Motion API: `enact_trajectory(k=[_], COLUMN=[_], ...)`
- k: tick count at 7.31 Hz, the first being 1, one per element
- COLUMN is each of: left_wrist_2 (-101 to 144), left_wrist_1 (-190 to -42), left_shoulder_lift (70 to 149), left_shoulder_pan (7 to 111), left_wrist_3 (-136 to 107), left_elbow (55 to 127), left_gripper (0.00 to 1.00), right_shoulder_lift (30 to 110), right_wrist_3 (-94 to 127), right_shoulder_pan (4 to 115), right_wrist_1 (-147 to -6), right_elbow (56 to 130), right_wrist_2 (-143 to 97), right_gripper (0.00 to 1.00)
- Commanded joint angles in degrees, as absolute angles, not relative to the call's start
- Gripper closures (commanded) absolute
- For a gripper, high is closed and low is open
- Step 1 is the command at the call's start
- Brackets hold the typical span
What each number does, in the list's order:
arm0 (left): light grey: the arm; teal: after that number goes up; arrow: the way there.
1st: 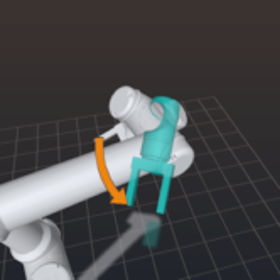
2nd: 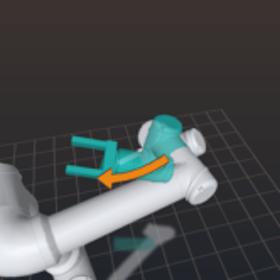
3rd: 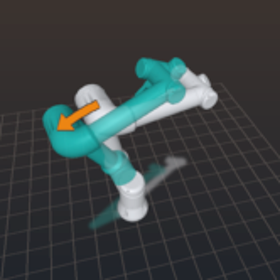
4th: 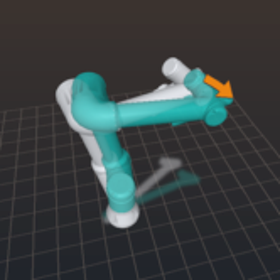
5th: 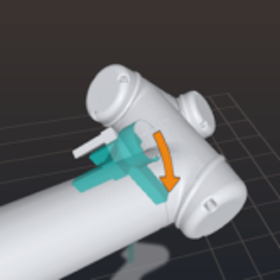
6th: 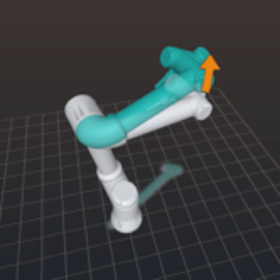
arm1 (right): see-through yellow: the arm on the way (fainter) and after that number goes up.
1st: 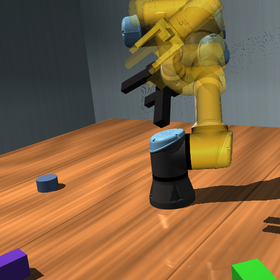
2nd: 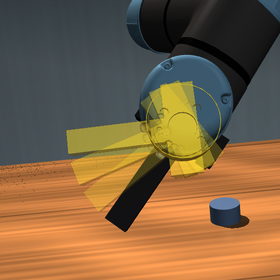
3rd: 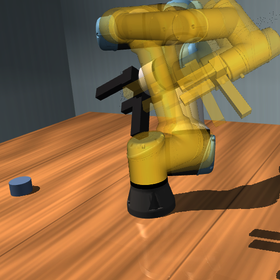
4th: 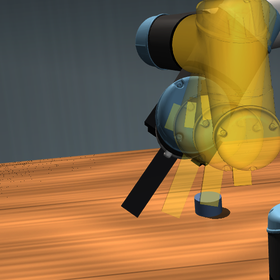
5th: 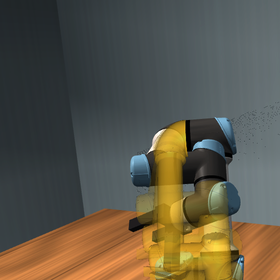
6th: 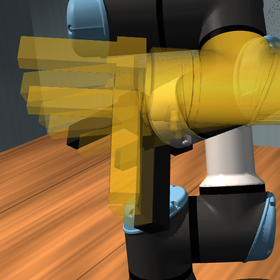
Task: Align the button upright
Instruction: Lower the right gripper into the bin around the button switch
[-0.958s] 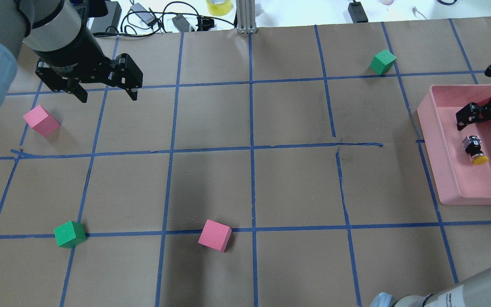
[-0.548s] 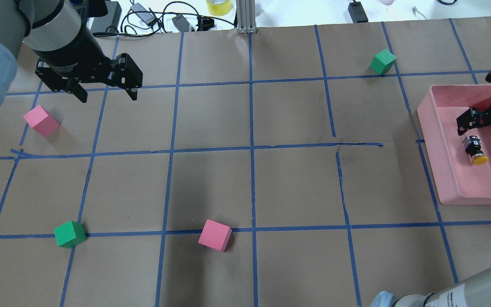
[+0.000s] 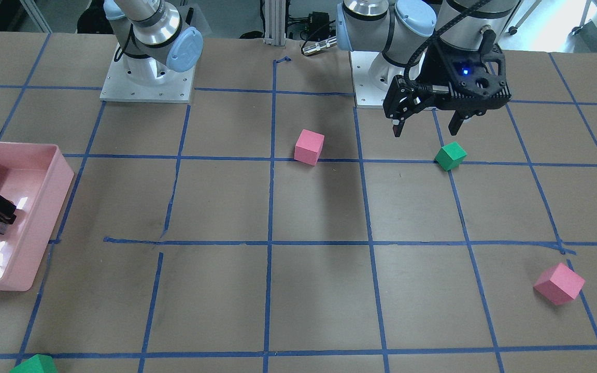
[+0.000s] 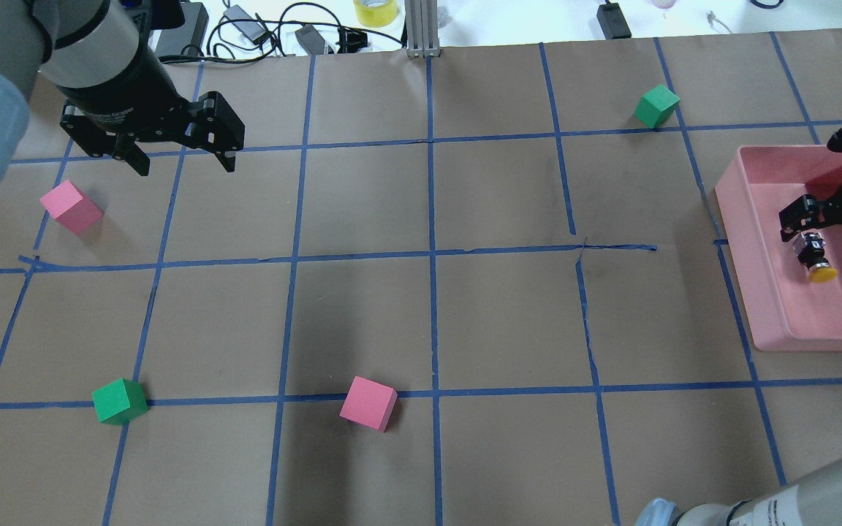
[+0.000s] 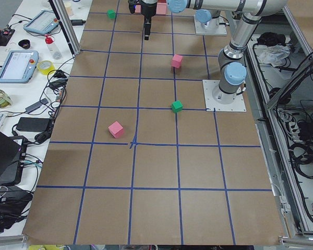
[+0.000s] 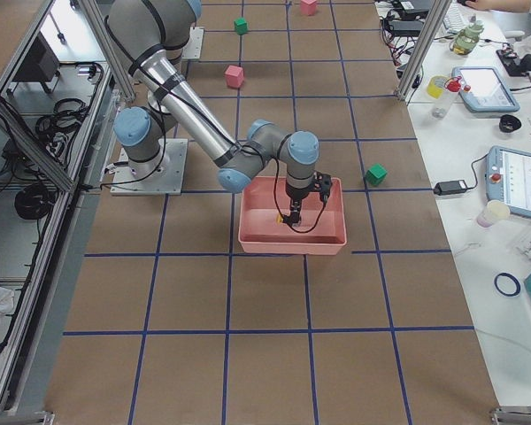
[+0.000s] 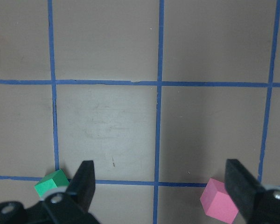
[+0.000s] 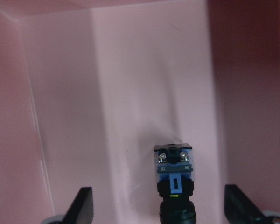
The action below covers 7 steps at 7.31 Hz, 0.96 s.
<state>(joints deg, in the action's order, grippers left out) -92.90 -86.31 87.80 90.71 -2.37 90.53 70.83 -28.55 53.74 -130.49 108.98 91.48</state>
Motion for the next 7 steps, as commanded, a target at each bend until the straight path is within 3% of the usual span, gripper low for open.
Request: enact_trajectory(k=[1,7], left_wrist_2=[-92.9,-92.81], left_wrist_1=[-86.31,-86.31], left_shoulder_lift=[87.8,87.89], left_shoulder_pan=[90.7,90.44], left_wrist_3=[-2.37,-2.29], left_elbow=[90.53,90.0], left_gripper=[0.0,0.0], right_shoulder_lift=[70.75,70.23], right_wrist_3=[-29.18,-29.27], right_shoulder_pan=[53.53,53.17], right_wrist_1=[-130.69,-131.4], right_elbow=[109.25,110.13], right_wrist_2=[92.28,91.14], right_gripper=[0.0,0.02])
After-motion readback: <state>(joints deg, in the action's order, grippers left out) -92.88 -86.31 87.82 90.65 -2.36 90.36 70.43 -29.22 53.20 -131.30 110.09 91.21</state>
